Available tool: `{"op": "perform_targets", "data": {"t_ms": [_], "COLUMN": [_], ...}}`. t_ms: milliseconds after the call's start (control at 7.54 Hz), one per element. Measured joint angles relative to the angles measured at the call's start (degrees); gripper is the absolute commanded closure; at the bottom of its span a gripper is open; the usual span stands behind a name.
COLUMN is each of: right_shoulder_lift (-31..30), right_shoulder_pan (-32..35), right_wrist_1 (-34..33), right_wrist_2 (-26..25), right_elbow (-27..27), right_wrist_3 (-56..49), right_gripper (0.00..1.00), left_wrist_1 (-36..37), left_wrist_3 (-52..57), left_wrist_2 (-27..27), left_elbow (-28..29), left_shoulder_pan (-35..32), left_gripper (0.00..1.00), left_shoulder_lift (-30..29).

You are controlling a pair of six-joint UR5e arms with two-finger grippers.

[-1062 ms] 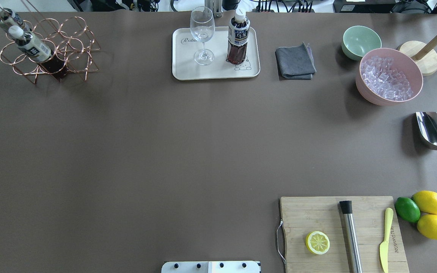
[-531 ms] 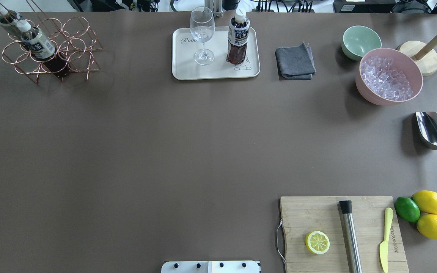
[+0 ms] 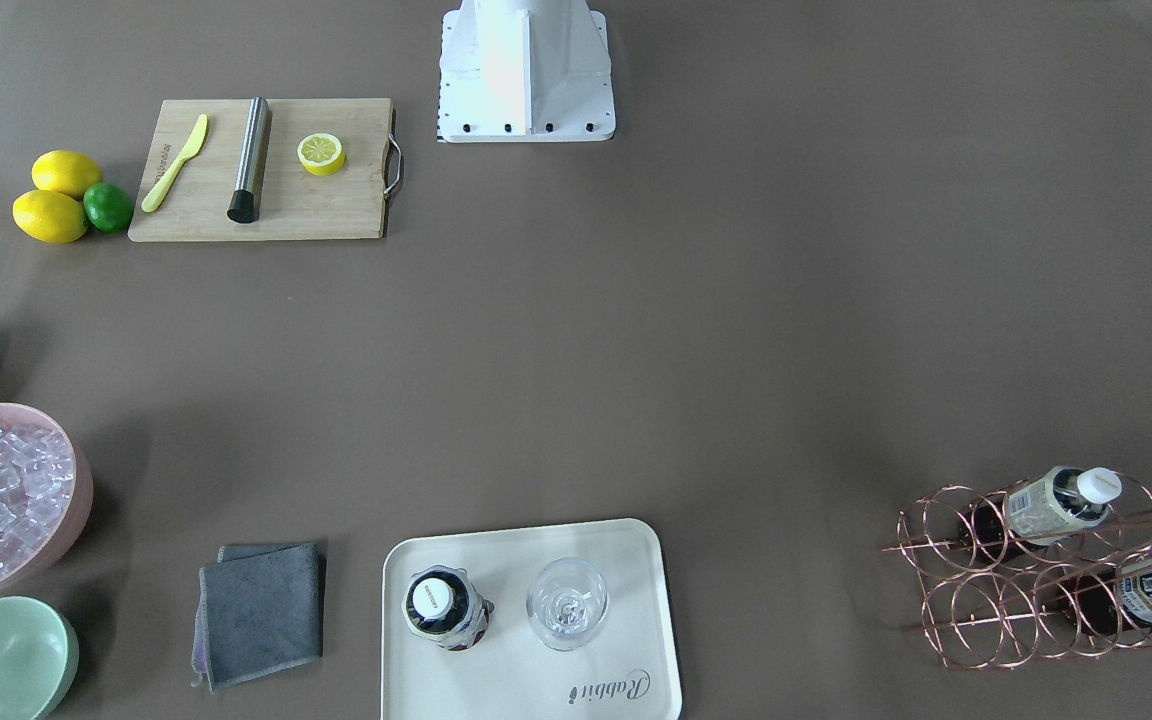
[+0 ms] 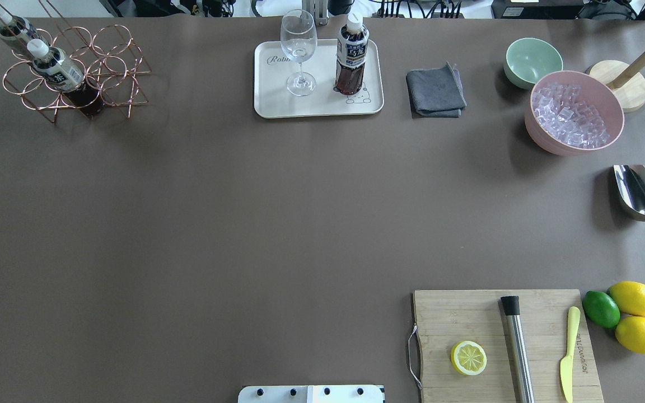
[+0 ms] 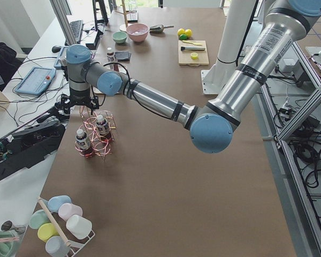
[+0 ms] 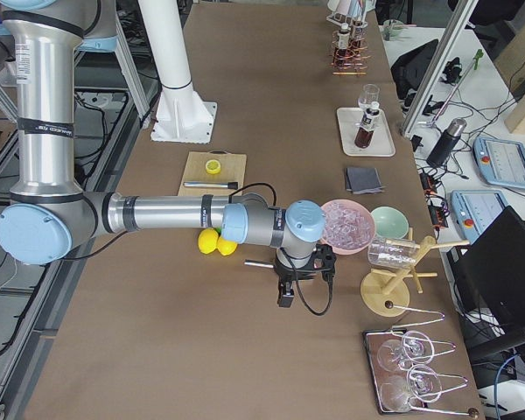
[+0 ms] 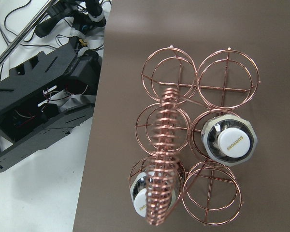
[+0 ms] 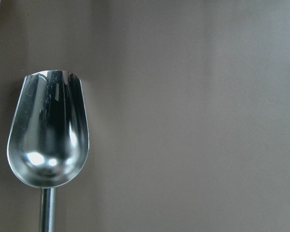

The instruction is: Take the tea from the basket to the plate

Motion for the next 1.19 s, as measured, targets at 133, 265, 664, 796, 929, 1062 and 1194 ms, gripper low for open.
{"op": "perform_targets", "data": {"t_ms": [133,265,664,796,929,1062,1194], "right_shoulder_lift": [-0.2,-0.1,-1.5,-2.6,-3.5,-3.8,-3.8], "right_shoulder_pan": [0.8,1.2,1.9,2.2,2.4,2.6,2.6], "right_wrist_1": [0.6,1.0,3.5,3.5,3.7,3.8,3.9], "right_wrist_2": [-0.1,0.1,1.3,1.6,1.6,1.4,1.4], "right_elbow": [0.2,-0.2,0.7,0.5,0.2,0.1,0.1], "right_wrist_3": [-0.7,-1.3,-8.2,-8.3,-7.2,-5.0,-2.4], "right_gripper": [0.0,0.0,0.0,0.0,0.0,0.0,0.0], "left_wrist_1": [0.0,0.1,0.6,0.7,0.6,0.4,0.3], "left_wrist_3": [-4.4,-10.5,-30.6,-37.6,-42.4,-44.7,-45.5], "left_wrist_2": [-1.3,-4.0,-11.8,-13.2,-14.4,-14.9,-15.0], "left_elbow": [-1.3,-3.0,-4.8,-4.7,-4.5,-4.2,-3.8], "left_shoulder_pan": [-1.2,-2.8,-5.5,-5.7,-5.6,-5.5,-5.3], "left_gripper": [0.02,0.02,0.02,0.02,0.02,0.02,0.02], "left_shoulder_lift": [1.8,5.0,12.6,13.7,14.7,15.2,16.0]}}
